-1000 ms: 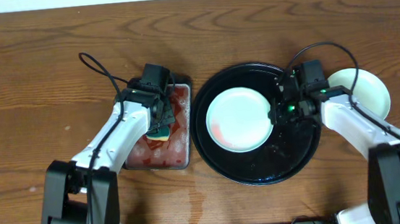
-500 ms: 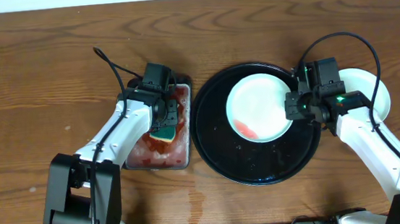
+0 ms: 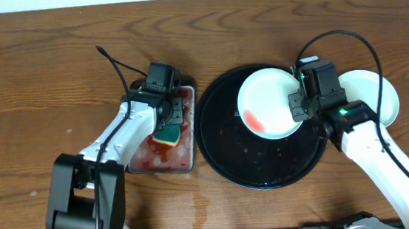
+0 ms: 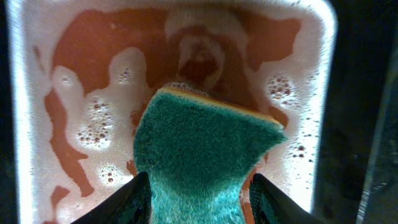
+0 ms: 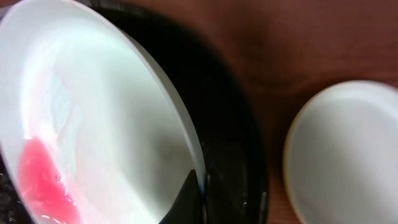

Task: Clean dirty plates on tray and stack at the side
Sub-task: 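Lift the green plate off the black tray with the right gripper, then carry the green plate right and stack it on the plate pile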

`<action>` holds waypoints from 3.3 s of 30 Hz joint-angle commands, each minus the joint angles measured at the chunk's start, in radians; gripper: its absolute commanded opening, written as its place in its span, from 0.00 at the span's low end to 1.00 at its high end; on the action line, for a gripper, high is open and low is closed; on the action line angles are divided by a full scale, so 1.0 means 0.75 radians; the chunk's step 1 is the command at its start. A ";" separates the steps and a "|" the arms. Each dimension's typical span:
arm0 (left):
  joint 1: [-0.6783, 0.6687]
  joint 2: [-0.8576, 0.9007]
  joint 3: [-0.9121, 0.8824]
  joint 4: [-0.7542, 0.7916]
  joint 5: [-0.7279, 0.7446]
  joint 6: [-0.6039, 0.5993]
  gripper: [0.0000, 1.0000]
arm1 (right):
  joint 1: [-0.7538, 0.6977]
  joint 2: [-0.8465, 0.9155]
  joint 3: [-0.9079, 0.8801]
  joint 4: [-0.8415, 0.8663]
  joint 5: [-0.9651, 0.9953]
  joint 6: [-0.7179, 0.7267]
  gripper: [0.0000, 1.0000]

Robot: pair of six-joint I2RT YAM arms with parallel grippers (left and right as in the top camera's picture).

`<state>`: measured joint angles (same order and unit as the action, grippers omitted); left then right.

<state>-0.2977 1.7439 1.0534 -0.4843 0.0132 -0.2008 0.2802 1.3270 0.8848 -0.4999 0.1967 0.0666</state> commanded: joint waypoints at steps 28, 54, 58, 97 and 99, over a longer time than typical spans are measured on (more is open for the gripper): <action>0.004 -0.030 0.009 -0.178 -0.006 -0.004 0.53 | 0.013 -0.171 0.000 0.048 0.186 -0.356 0.01; 0.003 -0.025 -0.159 -0.129 0.042 -0.040 0.07 | 0.013 -0.171 0.000 0.048 0.186 -0.365 0.01; 0.003 -0.040 -0.136 -0.130 0.041 -0.040 0.07 | 0.013 -0.171 0.000 0.048 0.186 -0.365 0.01; 0.003 -0.196 -0.121 -0.161 0.042 -0.164 0.60 | 0.632 -0.159 -0.001 0.473 1.175 -0.773 0.01; 0.003 -0.196 -0.121 -0.161 0.042 -0.164 0.60 | 0.632 -0.154 -0.001 0.479 1.194 -0.769 0.01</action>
<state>-0.2974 1.5970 0.9733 -0.6014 0.0528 -0.3176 0.7486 1.2125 0.8841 -0.1501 0.9886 -0.5076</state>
